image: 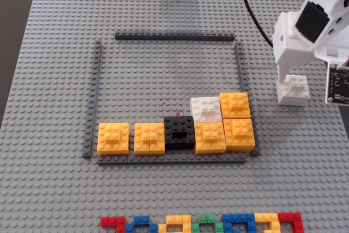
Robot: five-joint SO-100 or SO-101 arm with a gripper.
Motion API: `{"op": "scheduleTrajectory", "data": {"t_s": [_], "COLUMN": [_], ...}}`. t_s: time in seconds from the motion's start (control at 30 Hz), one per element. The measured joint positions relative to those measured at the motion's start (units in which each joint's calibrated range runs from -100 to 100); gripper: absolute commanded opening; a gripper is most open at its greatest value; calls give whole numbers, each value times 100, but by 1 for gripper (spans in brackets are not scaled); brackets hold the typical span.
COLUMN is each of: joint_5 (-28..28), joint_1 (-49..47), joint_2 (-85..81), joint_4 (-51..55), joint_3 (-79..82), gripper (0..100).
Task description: Grab the cube and place it into the grid
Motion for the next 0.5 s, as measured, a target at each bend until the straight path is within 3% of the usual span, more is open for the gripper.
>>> {"op": "scheduleTrajectory", "data": {"t_s": [0.5], "joint_5": [0], "joint_1": [0], "joint_2": [0], "joint_4": [73], "joint_3": [-79], "gripper": [30]}}
